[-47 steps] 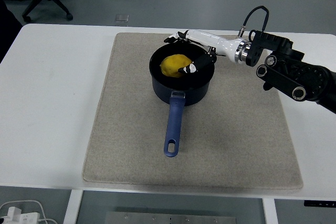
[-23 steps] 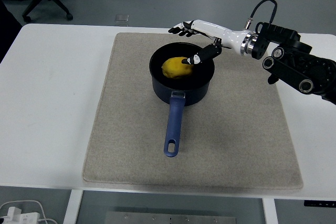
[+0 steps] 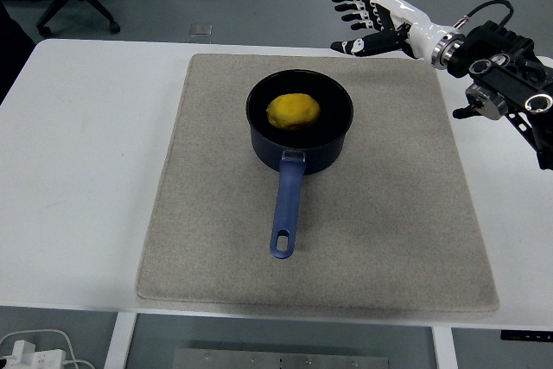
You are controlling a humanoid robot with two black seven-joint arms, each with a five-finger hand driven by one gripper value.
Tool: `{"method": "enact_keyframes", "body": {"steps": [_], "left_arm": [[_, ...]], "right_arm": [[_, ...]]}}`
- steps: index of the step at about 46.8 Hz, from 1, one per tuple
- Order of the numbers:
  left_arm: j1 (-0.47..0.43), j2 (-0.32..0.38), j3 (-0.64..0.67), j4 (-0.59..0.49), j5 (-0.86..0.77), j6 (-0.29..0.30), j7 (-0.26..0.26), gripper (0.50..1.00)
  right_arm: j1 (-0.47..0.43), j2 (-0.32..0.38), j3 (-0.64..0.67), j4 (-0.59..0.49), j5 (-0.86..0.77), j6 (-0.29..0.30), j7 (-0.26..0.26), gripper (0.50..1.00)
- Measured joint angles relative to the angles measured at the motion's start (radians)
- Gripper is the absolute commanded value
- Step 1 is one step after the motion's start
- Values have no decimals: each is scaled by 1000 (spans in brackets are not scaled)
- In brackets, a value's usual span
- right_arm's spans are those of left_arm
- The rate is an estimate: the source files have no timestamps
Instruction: Put the potato in the blue pot
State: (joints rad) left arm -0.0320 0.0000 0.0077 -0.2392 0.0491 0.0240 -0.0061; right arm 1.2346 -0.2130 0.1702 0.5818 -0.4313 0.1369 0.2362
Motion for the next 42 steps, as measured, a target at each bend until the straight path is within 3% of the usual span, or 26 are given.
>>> {"method": "enact_keyframes", "body": {"steps": [2,11,19,42], "left_arm": [[0,0,0,1,0,1,0,996],[3,0,0,4,0,3,0,996],[9,0,0,4,0,4,0,996],[14,0,0,5,0,4,0,996]], "right_arm": [[6,-3,0,-7,78,0,-28,895],[12,-51,-2,-42,387,6,-144,901],[11,-53,-3,-104,513,22,-211,901],[-28,-49,43,-194,584,13,-230,901]]}}
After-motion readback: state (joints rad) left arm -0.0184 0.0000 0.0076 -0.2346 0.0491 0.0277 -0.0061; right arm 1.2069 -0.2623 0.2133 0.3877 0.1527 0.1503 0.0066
